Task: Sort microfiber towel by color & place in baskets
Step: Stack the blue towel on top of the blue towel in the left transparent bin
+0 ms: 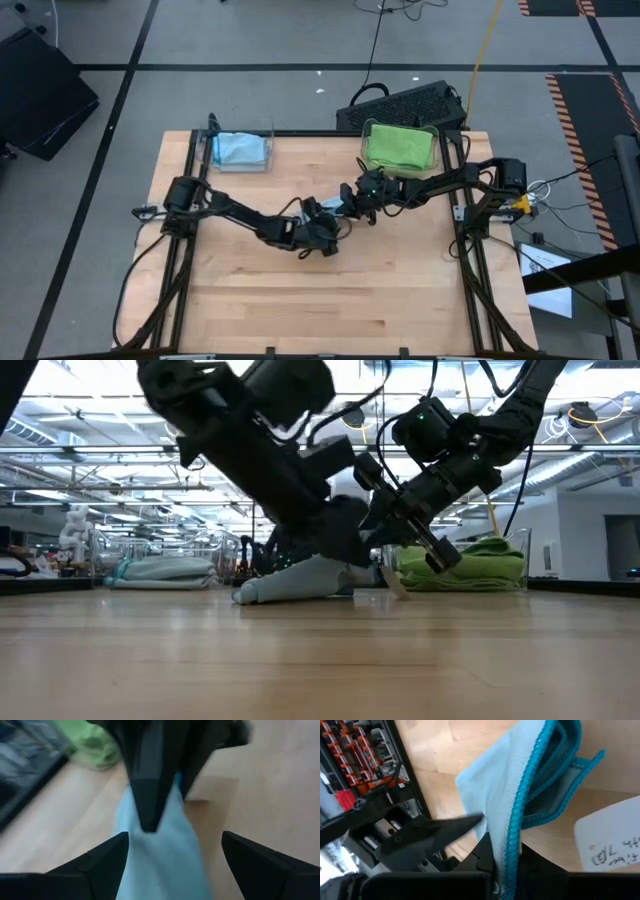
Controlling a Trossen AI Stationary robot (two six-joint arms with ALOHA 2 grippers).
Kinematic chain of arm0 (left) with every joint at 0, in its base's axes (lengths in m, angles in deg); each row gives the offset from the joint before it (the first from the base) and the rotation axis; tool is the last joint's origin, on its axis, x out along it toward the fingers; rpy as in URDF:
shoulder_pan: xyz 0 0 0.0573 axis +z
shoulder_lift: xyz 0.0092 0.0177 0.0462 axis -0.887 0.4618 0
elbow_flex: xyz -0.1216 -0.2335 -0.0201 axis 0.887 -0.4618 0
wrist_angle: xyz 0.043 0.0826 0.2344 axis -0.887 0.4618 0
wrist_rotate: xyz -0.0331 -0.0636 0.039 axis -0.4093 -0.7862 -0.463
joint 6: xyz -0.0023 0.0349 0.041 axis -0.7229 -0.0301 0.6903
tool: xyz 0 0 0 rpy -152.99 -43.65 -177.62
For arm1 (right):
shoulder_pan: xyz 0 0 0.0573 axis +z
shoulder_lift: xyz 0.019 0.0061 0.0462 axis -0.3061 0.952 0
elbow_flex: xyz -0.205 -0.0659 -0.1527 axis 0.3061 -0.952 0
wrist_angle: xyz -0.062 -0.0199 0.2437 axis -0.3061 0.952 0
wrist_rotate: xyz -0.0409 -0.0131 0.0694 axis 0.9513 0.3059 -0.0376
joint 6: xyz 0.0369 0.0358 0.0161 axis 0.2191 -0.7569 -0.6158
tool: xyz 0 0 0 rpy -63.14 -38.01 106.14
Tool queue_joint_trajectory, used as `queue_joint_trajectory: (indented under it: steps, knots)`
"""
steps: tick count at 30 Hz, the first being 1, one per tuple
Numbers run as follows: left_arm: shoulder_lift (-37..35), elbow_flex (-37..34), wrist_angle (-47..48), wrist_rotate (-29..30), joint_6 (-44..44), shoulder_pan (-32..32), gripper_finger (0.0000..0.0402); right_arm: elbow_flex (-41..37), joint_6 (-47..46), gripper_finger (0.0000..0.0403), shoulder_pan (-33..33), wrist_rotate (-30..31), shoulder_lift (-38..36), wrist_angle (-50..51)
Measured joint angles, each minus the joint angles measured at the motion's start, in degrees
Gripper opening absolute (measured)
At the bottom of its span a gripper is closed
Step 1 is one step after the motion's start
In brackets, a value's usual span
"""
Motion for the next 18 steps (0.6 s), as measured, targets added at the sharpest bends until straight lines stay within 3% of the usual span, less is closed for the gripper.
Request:
queue_joint_trajectory:
  steps: [4,10,15,18]
  knots:
    - [2.4,5.4,9.5,4.9,-0.9,0.2,0.0321,0.0,-1.2,0.0011,0.0,0.0,0.0,0.0]
    - [4.5,7.7,16.0,5.7,-5.2,1.2,0.0318,0.0,-2.4,0.0011,0.0,0.0,0.0,-0.4]
    - [4.6,7.5,23.8,7.2,-6.4,2.2,0.0264,0.0,-2.9,0.0011,0.0,-0.1,0.0,0.1]
    - [4.6,7.6,24.8,4.6,-5.4,3.0,0.0216,0.0,-3.0,0.0011,0.0,0.0,0.0,0.3]
